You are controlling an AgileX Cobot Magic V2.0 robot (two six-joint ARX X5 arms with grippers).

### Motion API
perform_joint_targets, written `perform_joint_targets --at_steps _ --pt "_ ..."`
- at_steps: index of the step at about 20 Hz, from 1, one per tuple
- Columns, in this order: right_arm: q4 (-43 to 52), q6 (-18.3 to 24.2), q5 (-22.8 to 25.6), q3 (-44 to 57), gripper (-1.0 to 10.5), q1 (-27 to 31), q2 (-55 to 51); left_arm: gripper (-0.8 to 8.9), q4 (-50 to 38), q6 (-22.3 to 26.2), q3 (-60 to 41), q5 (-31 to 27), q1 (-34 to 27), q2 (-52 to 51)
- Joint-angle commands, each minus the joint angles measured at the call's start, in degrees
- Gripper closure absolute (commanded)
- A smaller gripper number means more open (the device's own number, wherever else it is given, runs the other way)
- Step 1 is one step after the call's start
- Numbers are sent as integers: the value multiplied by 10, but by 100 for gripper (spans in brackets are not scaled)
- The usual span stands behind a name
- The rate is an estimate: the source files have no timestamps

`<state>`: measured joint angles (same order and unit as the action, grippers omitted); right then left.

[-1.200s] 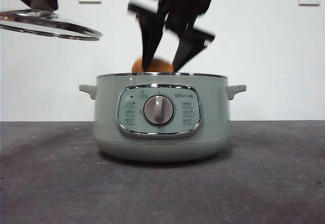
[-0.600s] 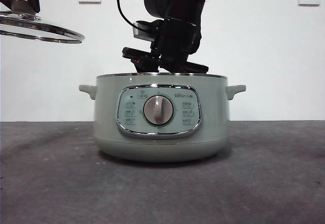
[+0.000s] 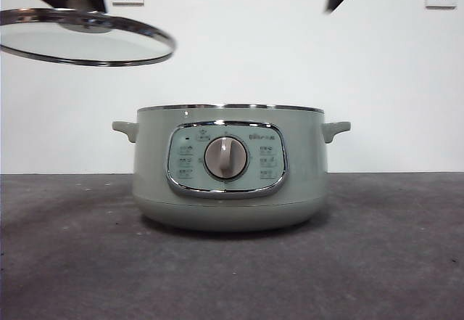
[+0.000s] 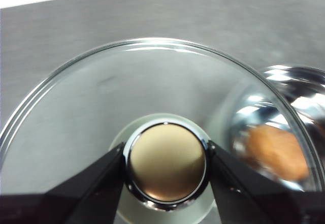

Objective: Pick up the potato,open the lid,put the potato in the pot,close the lid

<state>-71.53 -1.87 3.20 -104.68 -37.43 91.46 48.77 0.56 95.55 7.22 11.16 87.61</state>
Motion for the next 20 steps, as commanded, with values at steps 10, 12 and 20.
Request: perform_joint_targets --at_steps 10,12,20 --pt "-75 -31 17 8 313 -1 -205 823 -52 -47 5 -3 187 68" --pt "-75 -41 13 8 313 -1 -240 822 -61 -51 5 -25 207 88" --pt "-75 -59 6 101 313 -1 -348 823 -101 -50 5 -27 235 138"
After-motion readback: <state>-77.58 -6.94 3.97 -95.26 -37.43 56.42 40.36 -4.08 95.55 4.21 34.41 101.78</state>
